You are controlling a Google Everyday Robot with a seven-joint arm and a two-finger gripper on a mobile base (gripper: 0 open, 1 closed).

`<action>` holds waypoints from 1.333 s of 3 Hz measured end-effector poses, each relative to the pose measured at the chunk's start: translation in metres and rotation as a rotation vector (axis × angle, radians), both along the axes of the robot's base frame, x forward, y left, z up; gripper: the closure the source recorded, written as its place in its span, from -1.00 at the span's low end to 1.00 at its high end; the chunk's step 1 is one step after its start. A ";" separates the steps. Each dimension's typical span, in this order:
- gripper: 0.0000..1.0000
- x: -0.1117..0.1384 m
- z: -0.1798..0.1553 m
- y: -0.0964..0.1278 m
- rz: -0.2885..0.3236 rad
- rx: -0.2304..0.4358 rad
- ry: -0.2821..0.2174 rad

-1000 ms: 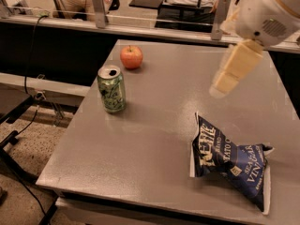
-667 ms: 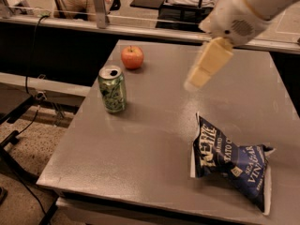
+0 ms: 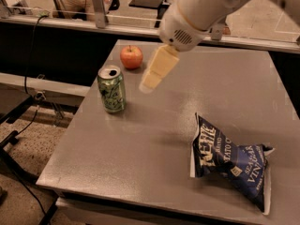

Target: Move green can near blue chip bag

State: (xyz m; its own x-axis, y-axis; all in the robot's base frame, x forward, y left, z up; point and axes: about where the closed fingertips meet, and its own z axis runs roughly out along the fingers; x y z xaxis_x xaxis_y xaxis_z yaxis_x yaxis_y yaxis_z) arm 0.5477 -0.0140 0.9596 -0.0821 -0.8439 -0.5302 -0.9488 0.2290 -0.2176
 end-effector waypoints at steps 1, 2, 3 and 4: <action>-1.00 0.000 -0.021 0.044 0.047 0.043 0.001; -1.00 -0.004 -0.031 0.068 0.082 0.060 0.003; -1.00 -0.007 -0.039 0.088 0.110 0.081 0.012; -1.00 -0.008 -0.048 0.104 0.127 0.093 0.023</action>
Offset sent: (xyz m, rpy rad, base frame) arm -0.0058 0.0937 -0.0448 0.0817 0.0097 0.1178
